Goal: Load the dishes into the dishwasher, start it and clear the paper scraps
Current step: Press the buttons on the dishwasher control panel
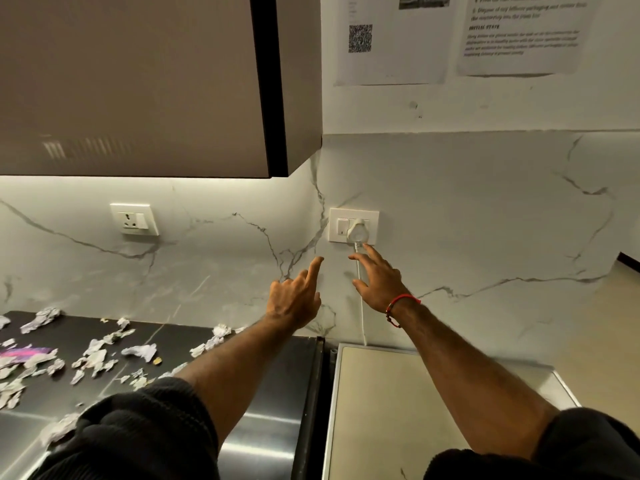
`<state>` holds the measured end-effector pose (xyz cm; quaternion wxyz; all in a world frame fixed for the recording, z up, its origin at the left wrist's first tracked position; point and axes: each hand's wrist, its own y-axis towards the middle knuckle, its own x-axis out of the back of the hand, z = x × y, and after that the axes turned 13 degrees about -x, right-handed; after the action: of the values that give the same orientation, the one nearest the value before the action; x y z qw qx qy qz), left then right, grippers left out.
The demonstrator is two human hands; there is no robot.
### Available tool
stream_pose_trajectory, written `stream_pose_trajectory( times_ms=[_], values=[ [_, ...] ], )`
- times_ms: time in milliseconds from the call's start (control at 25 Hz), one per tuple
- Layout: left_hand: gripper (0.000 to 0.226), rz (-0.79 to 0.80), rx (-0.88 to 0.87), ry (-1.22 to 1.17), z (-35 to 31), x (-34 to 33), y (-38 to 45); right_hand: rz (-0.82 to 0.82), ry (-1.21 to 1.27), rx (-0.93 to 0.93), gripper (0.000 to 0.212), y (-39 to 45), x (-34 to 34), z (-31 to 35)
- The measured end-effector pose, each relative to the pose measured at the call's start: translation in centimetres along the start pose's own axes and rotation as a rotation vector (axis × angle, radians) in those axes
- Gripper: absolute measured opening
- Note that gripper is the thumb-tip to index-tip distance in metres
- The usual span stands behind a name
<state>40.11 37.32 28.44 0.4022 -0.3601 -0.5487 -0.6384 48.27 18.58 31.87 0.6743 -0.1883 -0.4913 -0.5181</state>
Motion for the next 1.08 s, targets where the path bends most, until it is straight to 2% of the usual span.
stream_pose_trajectory(
  times_ms=[240, 600, 760, 960, 1080],
  values=[
    [0.082, 0.000, -0.018, 0.010, -0.7, 0.6, -3.8, 0.012, 0.023, -0.025, 0.054, -3.8, -0.1, 0.8],
    [0.089, -0.094, -0.115, -0.059, -1.1, 2.8, -8.2, -0.055, 0.004, -0.116, 0.054, -10.5, 2.0, 2.5],
    [0.093, -0.096, -0.149, -0.147, -2.3, 1.9, -11.6, -0.055, 0.008, -0.171, 0.054, -14.8, 1.1, 2.0],
    [0.088, -0.215, -0.236, -0.201, -5.0, -0.3, -17.4, -0.049, 0.026, -0.266, 0.054, -22.3, -1.3, 0.7],
    [0.084, -0.238, -0.283, -0.230, -7.3, -2.4, -22.5, 0.039, -0.018, -0.309, 0.054, -27.6, -4.1, -1.3]
  ],
)
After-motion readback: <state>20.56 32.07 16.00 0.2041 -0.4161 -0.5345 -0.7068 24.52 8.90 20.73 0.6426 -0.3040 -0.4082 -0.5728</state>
